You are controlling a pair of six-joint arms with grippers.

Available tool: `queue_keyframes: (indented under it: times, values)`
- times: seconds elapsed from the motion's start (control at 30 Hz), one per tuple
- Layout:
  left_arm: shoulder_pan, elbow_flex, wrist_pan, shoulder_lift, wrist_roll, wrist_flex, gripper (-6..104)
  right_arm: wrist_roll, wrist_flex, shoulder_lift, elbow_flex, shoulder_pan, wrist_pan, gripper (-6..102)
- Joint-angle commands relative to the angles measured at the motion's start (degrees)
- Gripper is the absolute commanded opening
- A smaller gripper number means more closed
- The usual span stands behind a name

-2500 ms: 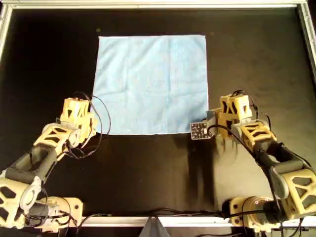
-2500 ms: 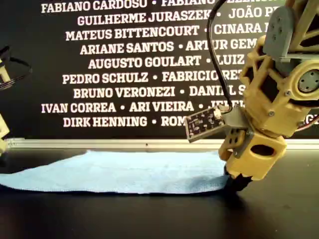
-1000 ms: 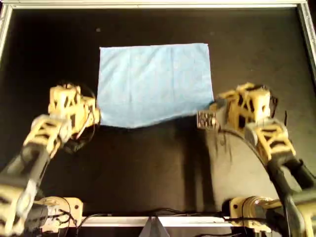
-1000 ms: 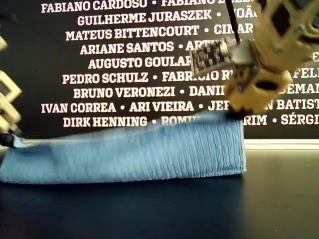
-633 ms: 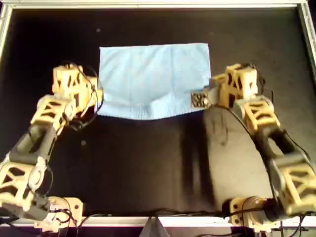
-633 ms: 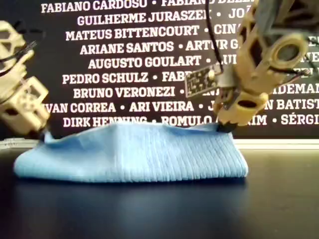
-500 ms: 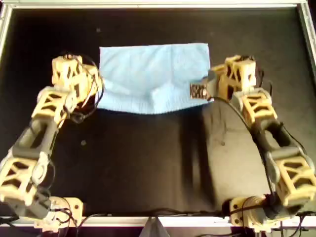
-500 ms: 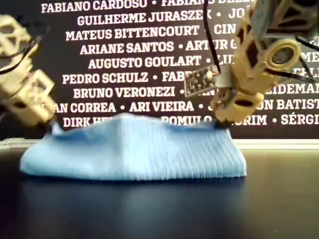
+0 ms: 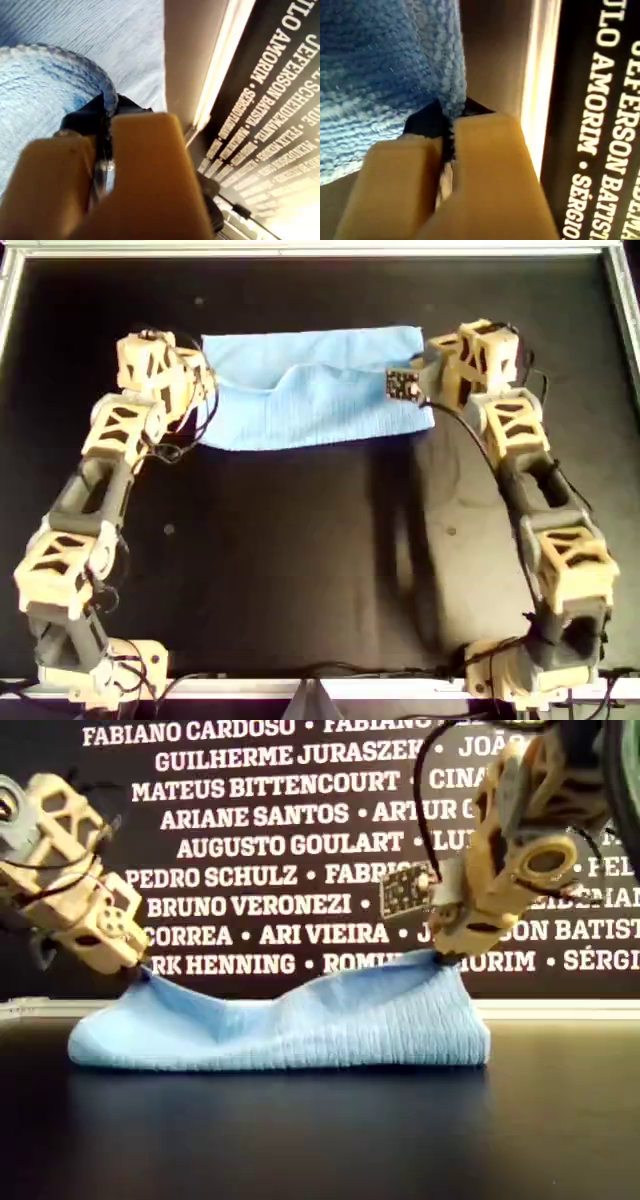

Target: Fold a cloth

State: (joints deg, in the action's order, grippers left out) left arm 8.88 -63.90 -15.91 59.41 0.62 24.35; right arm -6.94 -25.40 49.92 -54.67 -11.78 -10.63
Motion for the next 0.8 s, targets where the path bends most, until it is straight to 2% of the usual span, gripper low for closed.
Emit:
queue_keyframes:
  times: [0.0, 0.47, 0.77]
  values:
    - [-1.41, 7.91, 0.18, -0.70, 0.26, -1.32, 0, -0.09, 2.02, -0.97, 9.93, -0.18, 0.53, 1]
    - [-1.85, 27.33, 0.18, -14.24, -0.18, -1.32, 0, -0.09, 2.02, -12.83, 27.25, 0.53, 0.53, 1]
    - [-2.90, 32.08, 0.18, -18.37, -0.44, -1.32, 0, -0.09, 2.11, -18.46, 35.07, 2.20, 0.53, 1]
